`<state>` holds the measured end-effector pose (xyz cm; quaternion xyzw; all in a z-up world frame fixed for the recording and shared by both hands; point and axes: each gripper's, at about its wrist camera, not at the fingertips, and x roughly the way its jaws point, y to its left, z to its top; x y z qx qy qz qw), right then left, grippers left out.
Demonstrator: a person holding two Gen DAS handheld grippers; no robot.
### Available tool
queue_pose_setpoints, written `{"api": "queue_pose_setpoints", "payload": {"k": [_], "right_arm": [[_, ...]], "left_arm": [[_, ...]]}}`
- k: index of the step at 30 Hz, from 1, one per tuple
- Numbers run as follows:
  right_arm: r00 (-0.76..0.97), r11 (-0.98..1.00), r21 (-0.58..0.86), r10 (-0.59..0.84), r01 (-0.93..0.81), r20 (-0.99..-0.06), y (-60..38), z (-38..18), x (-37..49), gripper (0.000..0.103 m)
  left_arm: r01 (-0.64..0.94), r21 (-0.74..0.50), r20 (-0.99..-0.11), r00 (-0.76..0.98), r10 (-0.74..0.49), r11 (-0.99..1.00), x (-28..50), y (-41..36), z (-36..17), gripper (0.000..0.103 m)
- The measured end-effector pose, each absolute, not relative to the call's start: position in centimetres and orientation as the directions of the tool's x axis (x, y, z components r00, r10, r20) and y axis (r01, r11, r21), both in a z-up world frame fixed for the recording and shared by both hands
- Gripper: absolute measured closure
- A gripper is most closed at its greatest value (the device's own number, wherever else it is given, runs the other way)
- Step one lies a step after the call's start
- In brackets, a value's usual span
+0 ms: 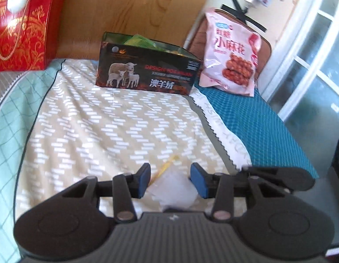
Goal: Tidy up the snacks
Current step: 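Grasp the white cup with yellow lid with the left tool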
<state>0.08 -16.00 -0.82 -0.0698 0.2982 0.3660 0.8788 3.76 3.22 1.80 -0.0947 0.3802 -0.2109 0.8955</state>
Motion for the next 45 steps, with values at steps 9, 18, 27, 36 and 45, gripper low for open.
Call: {"api": "queue_pose_setpoints", "payload": {"k": [9, 18, 27, 36, 45], "right_arm": [[0.483, 0.692, 0.296, 0.690, -0.658, -0.540, -17.2, -1.0, -2.0, 0.051], [0.537, 0.713, 0.218, 0.661, -0.666, -0.524, -16.6, -0.9, -2.8, 0.043], [0.540, 0.720, 0.185, 0.642, -0.669, -0.545, -15.7, -1.5, -2.5, 0.043], [0.558, 0.721, 0.129, 0.624, -0.681, -0.547, -14.3, -1.7, -1.8, 0.043], [0.600, 0.737, 0.059, 0.591, -0.673, -0.539, -15.2, -1.9, -1.9, 0.065]], "left_arm": [[0.186, -0.363, -0.618, 0.685, -0.386, 0.913, 1.6, 6.7, 2.7, 0.051], [0.214, -0.381, -0.580, 0.702, -0.413, 0.899, -1.6, 7.7, 3.2, 0.031], [0.262, -0.367, -0.585, 0.681, -0.440, 0.893, -1.7, 6.8, 2.7, 0.039], [0.267, -0.374, -0.611, 0.649, -0.453, 0.888, -0.7, 6.3, 1.7, 0.059], [0.295, -0.389, -0.609, 0.628, -0.484, 0.873, 0.4, 4.8, 1.6, 0.066]]}}
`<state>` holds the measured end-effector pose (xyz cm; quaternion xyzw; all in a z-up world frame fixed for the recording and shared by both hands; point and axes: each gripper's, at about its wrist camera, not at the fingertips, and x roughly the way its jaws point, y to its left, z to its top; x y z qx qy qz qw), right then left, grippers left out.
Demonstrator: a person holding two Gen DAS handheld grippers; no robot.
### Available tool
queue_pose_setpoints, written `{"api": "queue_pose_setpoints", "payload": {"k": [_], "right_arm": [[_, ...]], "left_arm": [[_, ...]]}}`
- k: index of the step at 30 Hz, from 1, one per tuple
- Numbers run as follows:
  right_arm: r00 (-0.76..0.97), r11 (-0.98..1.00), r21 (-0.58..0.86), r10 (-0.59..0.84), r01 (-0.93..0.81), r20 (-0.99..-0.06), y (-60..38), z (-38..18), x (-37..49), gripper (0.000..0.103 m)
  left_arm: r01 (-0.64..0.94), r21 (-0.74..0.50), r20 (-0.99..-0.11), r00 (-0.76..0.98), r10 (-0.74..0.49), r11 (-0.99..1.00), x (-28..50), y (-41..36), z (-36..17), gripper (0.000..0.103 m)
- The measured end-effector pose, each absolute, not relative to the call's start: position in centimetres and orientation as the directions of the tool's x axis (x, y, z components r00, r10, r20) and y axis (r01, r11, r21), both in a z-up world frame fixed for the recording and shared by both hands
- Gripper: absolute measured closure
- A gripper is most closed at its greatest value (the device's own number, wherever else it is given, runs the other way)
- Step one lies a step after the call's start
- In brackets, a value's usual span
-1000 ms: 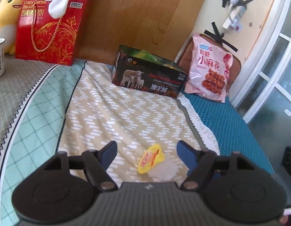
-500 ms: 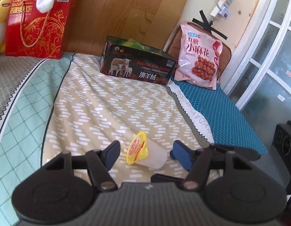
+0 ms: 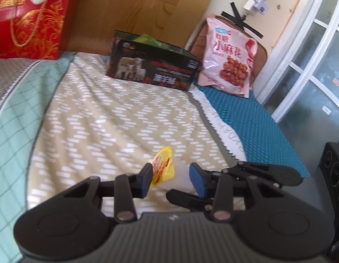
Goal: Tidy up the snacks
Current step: 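Grasp the white cup with yellow lid with the left tool, then carry the white cup into the black box and open the left tool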
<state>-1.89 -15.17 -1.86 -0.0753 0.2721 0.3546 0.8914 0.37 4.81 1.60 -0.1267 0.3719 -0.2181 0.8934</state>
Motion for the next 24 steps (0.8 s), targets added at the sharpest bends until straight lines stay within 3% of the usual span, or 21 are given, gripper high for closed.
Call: {"api": "queue_pose_setpoints", "payload": {"k": [19, 24], "right_arm": [[0.644, 0.784, 0.087, 0.563, -0.615, -0.518, -20.1, -2.3, -1.5, 0.060], [0.674, 0.794, 0.070, 0.556, -0.604, -0.486, -20.0, -1.3, -0.9, 0.062]], "left_arm": [[0.370, -0.419, -0.608, 0.563, -0.559, 0.829, 2.4, 0.6, 1.2, 0.066], [0.381, -0.423, -0.588, 0.575, -0.569, 0.822, 3.5, 0.8, 2.8, 0.067]]}}
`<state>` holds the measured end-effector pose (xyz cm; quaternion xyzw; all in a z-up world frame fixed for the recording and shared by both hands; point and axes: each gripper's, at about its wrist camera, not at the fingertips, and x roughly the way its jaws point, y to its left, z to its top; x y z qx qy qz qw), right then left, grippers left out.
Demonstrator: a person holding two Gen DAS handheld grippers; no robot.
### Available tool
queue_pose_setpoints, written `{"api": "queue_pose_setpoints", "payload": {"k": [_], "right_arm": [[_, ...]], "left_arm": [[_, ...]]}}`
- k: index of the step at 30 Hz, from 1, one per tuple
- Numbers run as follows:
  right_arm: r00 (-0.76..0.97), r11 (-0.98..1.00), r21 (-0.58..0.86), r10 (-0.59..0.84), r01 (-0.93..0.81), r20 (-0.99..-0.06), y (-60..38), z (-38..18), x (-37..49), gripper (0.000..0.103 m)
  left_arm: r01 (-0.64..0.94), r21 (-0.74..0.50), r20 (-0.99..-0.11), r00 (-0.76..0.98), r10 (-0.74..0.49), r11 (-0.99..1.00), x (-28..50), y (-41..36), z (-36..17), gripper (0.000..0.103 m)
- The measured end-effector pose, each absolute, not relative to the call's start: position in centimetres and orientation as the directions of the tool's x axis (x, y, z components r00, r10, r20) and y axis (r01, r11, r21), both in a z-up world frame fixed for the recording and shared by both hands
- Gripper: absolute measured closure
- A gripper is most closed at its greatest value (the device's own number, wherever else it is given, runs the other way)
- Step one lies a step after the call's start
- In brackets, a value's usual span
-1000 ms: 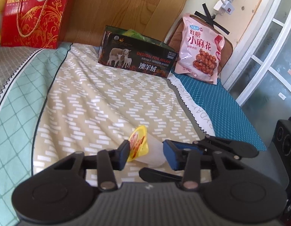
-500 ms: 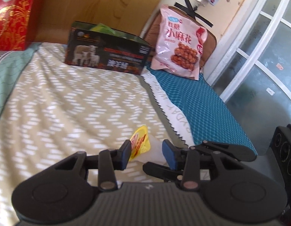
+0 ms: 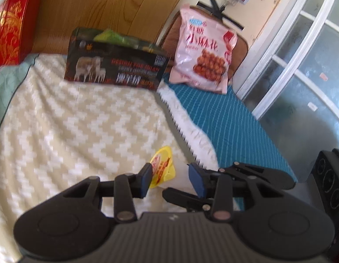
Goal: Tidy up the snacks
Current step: 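Carry the white cup into the black box and open the left tool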
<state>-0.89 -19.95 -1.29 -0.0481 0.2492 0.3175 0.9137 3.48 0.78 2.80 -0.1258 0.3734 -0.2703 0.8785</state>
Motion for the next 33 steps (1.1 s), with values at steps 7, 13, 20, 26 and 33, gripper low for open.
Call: {"api": "queue_pose_setpoints", "payload": {"k": [7, 13, 20, 26, 33], "right_arm": [[0.725, 0.809, 0.060, 0.554, -0.584, -0.410, -20.3, 1.8, 2.6, 0.063], [0.755, 0.819, 0.047, 0.548, -0.572, -0.359, -20.2, 5.0, 8.9, 0.063], [0.766, 0.837, 0.055, 0.523, -0.545, -0.374, -18.8, 6.7, 18.6, 0.063], [0.750, 0.845, 0.039, 0.494, -0.533, -0.439, -17.0, 3.7, 24.0, 0.062], [0.792, 0.865, 0.033, 0.474, -0.501, -0.385, -17.5, 3.4, 22.5, 0.048]], "left_arm": [[0.422, -0.384, -0.549, 0.611, -0.571, 0.821, 7.5, 0.0, 6.6, 0.067], [0.435, -0.339, -0.499, 0.669, -0.551, 0.835, 13.6, -0.7, 10.6, 0.066], [0.362, -0.370, -0.492, 0.705, -0.511, 0.856, 23.5, -0.3, 11.0, 0.065], [0.285, -0.371, -0.551, 0.699, -0.456, 0.884, 28.8, -0.3, 7.5, 0.064], [0.208, -0.339, -0.564, 0.736, -0.375, 0.917, 28.1, -0.1, 7.0, 0.056]]}}
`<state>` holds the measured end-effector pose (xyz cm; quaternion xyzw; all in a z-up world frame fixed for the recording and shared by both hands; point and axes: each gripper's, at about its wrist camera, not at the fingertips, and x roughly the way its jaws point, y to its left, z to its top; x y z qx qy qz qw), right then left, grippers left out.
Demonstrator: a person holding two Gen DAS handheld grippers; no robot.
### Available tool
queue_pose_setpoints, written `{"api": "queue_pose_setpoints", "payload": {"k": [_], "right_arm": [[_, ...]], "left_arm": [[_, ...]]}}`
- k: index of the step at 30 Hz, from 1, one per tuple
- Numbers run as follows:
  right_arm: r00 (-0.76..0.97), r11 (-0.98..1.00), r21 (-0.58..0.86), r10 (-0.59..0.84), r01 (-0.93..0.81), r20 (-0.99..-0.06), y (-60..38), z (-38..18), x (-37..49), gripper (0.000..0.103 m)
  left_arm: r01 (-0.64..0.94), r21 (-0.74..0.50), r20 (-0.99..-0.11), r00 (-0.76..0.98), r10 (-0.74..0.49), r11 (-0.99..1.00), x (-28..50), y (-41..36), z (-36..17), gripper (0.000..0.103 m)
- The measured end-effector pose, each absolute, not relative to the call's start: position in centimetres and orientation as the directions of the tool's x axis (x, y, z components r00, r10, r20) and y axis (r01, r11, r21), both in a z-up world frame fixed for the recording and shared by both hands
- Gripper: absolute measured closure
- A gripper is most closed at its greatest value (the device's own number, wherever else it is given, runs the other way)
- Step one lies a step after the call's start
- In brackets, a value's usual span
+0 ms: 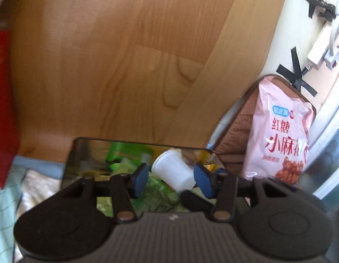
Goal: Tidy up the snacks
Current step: 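Carry the white cup into the black box and open the left tool, then withdraw the open left tool from the black box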
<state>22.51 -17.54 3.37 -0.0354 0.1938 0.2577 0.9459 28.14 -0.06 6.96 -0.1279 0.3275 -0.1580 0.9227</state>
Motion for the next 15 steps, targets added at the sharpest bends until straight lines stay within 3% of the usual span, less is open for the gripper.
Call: {"api": "queue_pose_setpoints", "payload": {"k": [4, 8, 11, 15], "right_arm": [[0.812, 0.874, 0.068, 0.474, -0.482, -0.341, -19.4, 3.8, 17.9, 0.047], [0.807, 0.878, 0.150, 0.477, -0.454, -0.347, -21.4, 2.6, 12.2, 0.039], [0.825, 0.909, 0.199, 0.416, -0.367, -0.383, -22.1, 1.6, 9.5, 0.015], [0.872, 0.924, 0.333, 0.313, -0.188, -0.376, -25.1, 0.5, 5.6, 0.007]], "left_arm": [[0.164, -0.319, -0.537, 0.781, -0.320, 0.933, 24.7, 1.1, 8.2, 0.056], [0.128, -0.242, -0.515, 0.823, -0.239, 0.962, 19.3, 1.2, 8.7, 0.044], [0.098, -0.184, -0.511, 0.841, -0.181, 0.978, 15.3, 0.6, 8.0, 0.035], [0.021, -0.116, -0.532, 0.843, -0.080, 0.993, 10.8, 0.2, 6.9, 0.028]]}}
